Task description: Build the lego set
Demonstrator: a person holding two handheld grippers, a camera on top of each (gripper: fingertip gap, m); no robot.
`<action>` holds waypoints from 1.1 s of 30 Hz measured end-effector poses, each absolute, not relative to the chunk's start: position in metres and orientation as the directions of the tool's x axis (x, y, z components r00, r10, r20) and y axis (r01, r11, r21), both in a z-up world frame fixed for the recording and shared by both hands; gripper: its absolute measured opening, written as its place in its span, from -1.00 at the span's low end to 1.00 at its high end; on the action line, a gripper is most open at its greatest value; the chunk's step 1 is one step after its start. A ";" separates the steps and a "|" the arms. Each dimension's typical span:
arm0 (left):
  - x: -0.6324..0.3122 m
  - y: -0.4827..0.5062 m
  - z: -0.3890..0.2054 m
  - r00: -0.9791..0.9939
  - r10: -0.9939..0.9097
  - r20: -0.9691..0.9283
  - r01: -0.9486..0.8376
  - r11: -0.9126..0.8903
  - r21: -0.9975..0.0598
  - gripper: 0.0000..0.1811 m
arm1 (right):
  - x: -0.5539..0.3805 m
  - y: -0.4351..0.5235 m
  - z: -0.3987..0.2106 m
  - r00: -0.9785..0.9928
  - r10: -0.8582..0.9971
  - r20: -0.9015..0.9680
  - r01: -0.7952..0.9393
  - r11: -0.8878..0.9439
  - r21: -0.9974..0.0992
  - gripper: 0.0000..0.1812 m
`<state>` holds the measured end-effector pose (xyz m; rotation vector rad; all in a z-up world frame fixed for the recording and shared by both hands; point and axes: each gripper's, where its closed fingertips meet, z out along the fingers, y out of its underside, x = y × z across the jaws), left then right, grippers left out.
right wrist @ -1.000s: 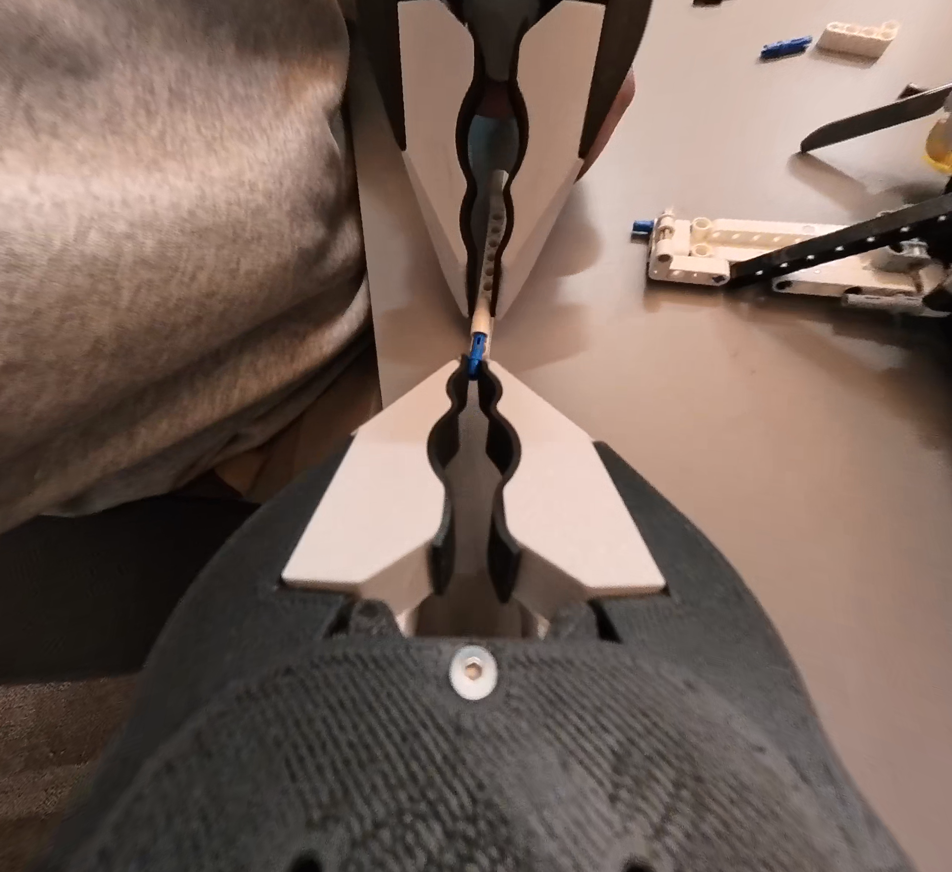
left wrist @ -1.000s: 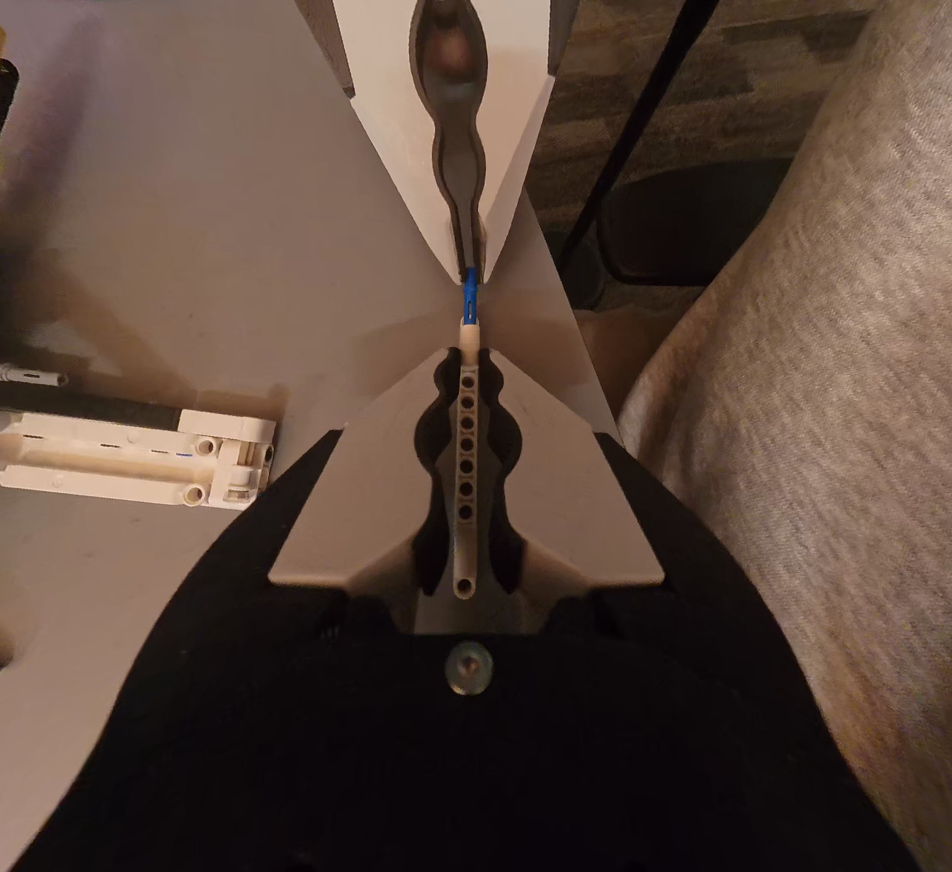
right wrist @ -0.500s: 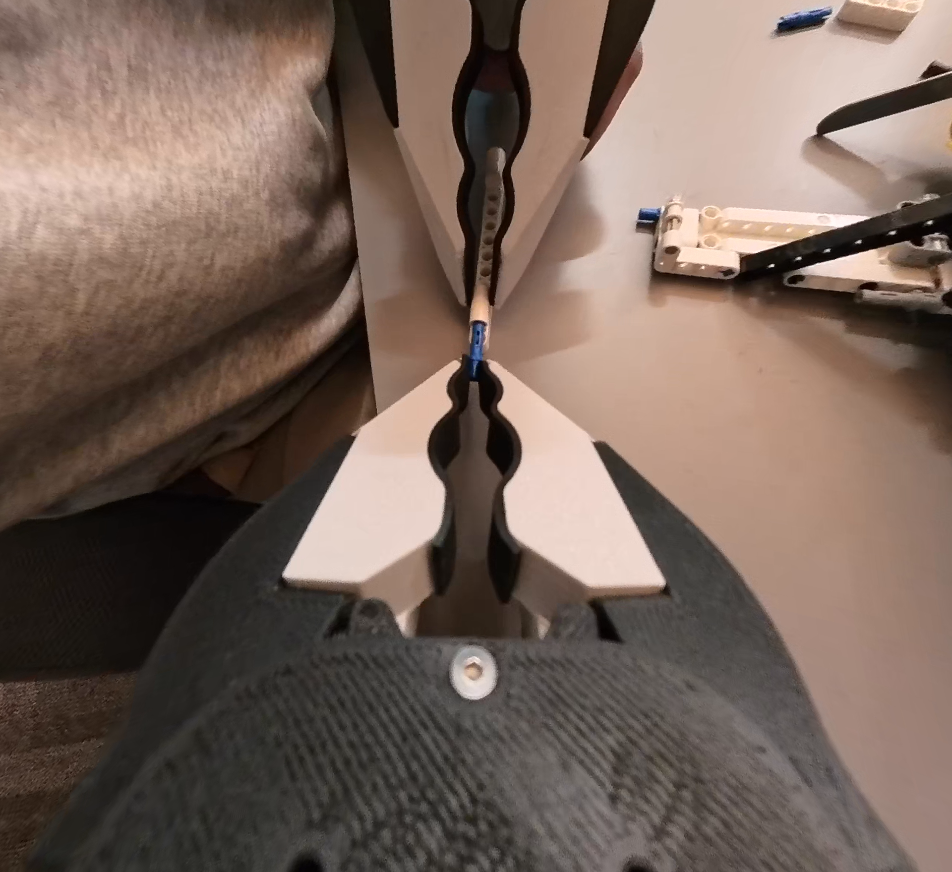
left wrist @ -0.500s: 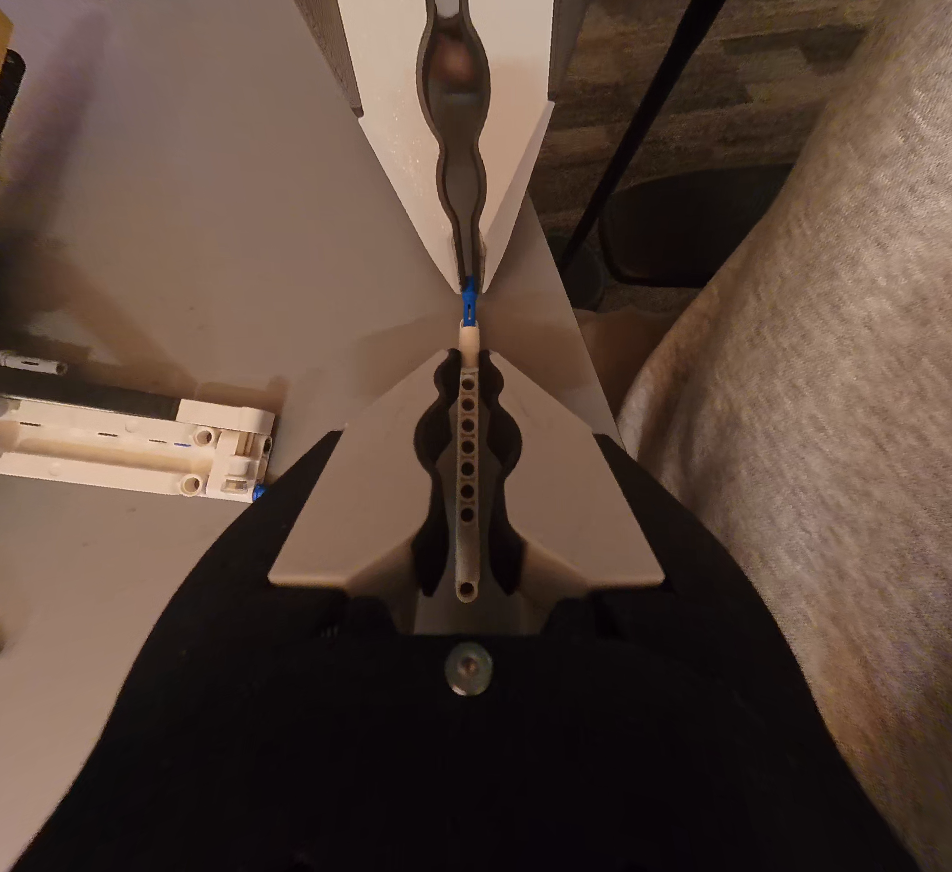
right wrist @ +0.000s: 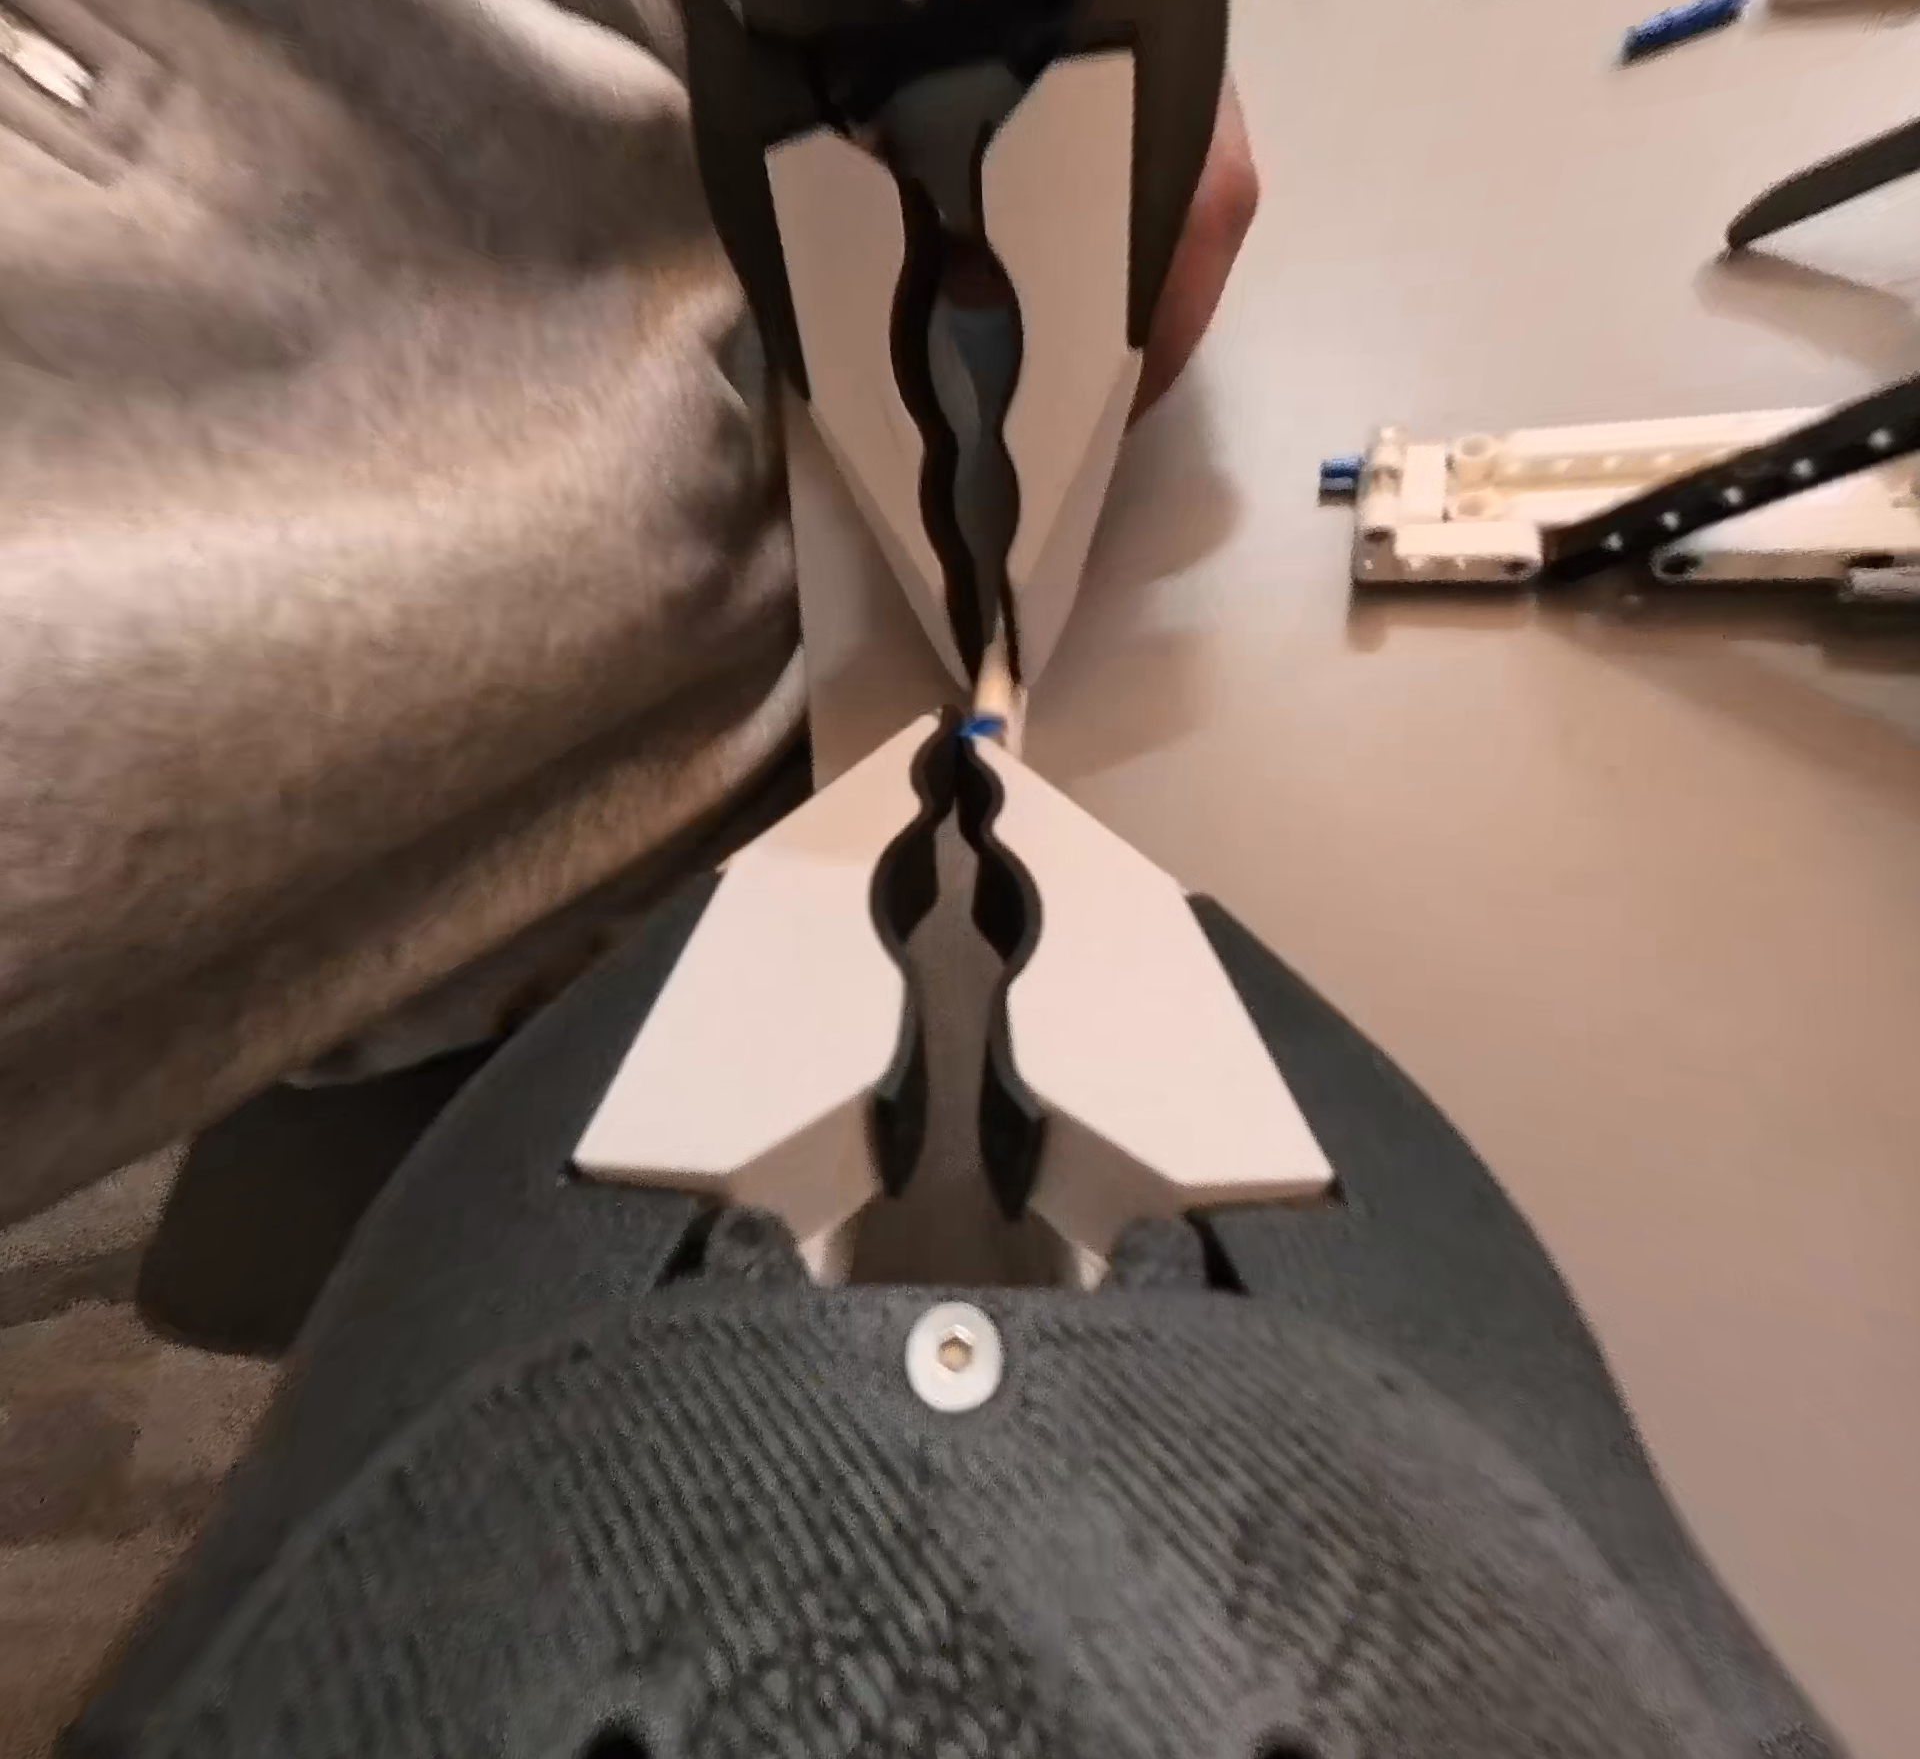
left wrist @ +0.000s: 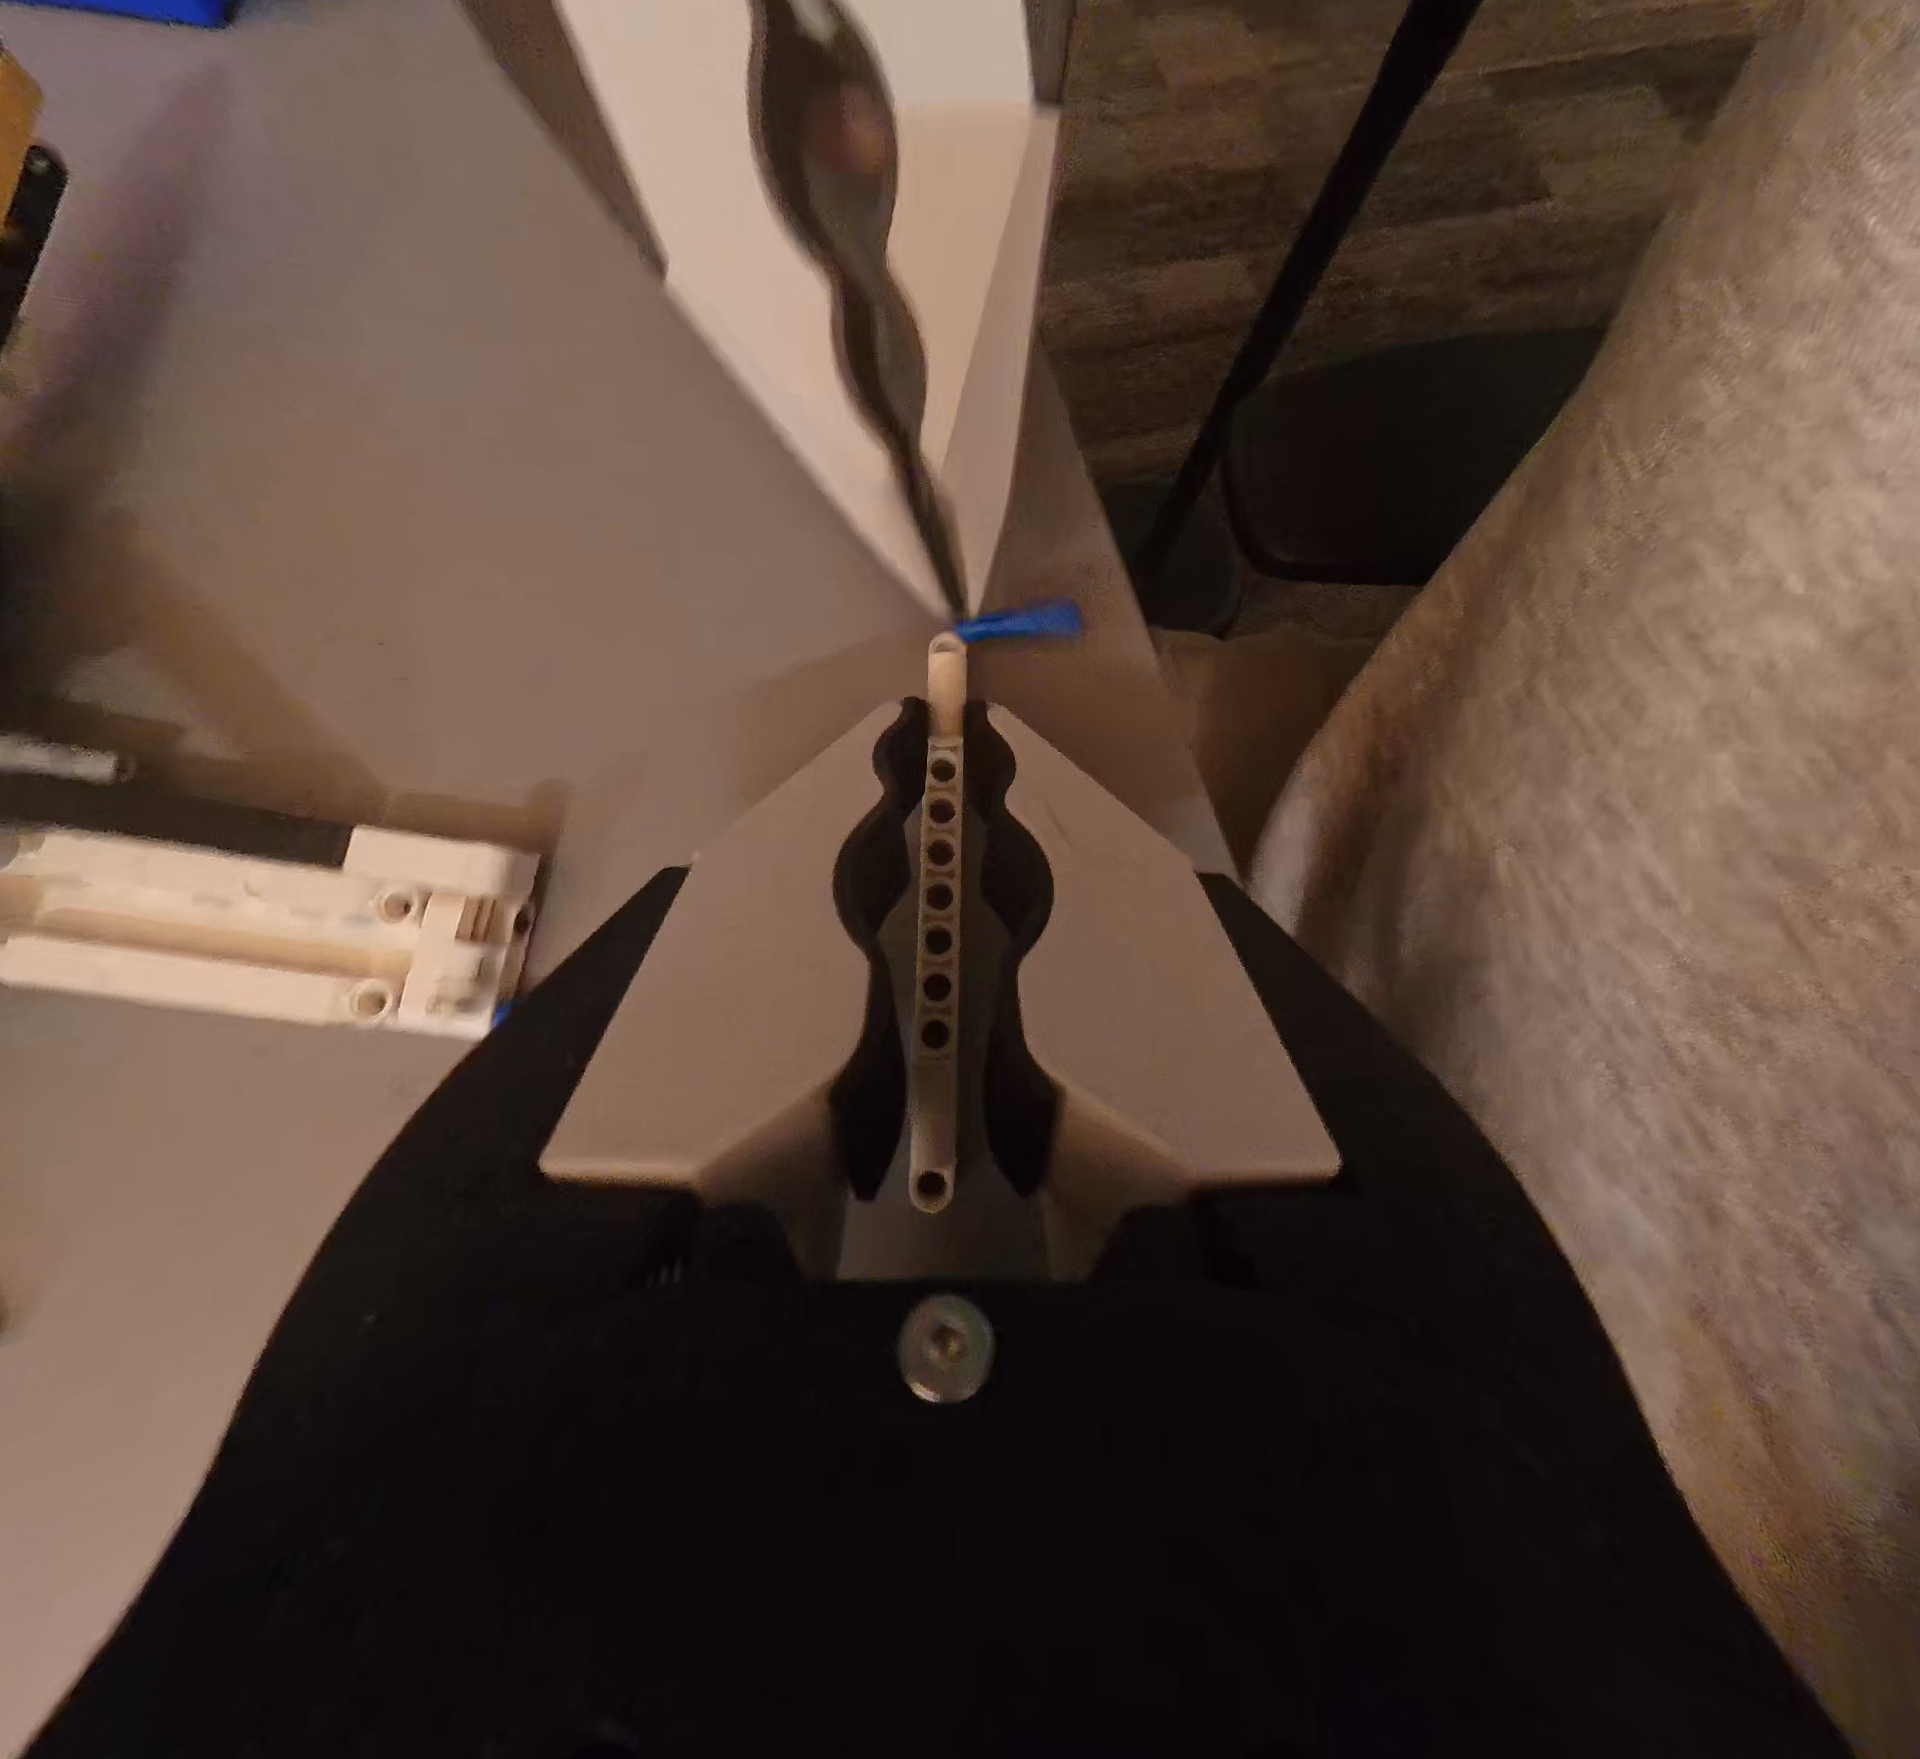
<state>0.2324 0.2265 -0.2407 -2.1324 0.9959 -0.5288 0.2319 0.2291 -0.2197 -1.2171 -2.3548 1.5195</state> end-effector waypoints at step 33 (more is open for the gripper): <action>0.233 0.246 -0.187 0.772 -0.635 0.020 -0.317 -0.413 -0.854 -0.42 | 0.427 0.391 -0.155 0.524 0.850 -0.047 0.120 -0.129 -0.984 -0.80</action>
